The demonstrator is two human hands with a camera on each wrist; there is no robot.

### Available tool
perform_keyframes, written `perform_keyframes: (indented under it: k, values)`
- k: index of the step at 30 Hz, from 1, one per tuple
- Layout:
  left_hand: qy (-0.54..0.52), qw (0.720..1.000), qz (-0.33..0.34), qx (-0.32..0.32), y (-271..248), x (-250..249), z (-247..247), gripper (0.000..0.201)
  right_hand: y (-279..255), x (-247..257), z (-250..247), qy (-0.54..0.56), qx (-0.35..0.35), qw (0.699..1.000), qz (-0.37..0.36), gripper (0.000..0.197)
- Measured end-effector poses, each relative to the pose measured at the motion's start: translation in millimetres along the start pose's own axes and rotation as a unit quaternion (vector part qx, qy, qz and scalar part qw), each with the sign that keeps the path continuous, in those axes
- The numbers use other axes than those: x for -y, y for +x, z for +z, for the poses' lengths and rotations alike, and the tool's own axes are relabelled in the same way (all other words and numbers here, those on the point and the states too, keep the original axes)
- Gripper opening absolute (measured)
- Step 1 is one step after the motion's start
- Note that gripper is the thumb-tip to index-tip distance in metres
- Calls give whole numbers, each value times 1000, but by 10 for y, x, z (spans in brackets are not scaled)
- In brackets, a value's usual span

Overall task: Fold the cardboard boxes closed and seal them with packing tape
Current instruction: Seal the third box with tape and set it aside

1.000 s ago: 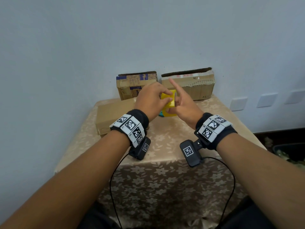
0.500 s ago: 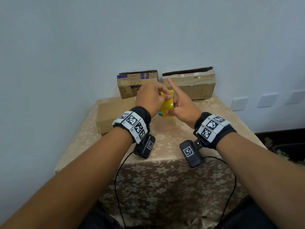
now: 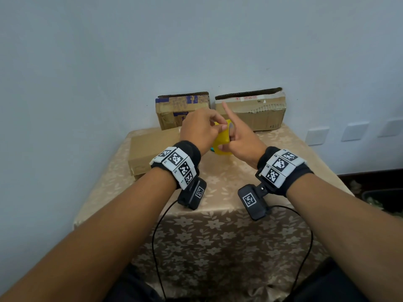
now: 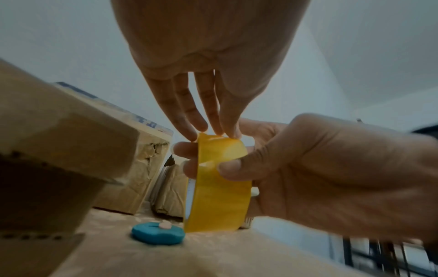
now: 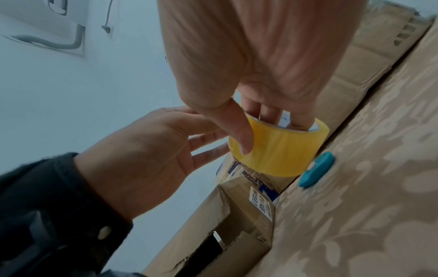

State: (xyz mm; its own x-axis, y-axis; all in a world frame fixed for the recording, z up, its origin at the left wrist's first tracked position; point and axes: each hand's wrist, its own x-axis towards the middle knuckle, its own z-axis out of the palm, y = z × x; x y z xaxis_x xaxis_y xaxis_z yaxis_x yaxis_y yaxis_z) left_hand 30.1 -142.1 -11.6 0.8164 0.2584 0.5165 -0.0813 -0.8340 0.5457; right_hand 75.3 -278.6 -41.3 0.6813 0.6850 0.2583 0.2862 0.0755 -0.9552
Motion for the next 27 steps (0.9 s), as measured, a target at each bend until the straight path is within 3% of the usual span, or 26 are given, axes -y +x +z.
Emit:
perform_keyframes:
  k: [10,16,18,23,27]
  values:
    - [12,991,-13,130,114,-28,-79,14,-4,14,0,-30,51,998,2,112]
    - [6,997,0,72,78,22,-50,11,10,3,19,-18,40,999,-5,105]
    - [9,997,8,74,78,30,-58,17,10,11,15,-13,35,999,-7,107]
    - [-15,998,-2,59,63,18,-70,4,14,7,-2,0,31,999,-4,112]
    - [-25,998,-13,53,69,8,-87,7,28,-16,-12,-17,38,999,-1,113]
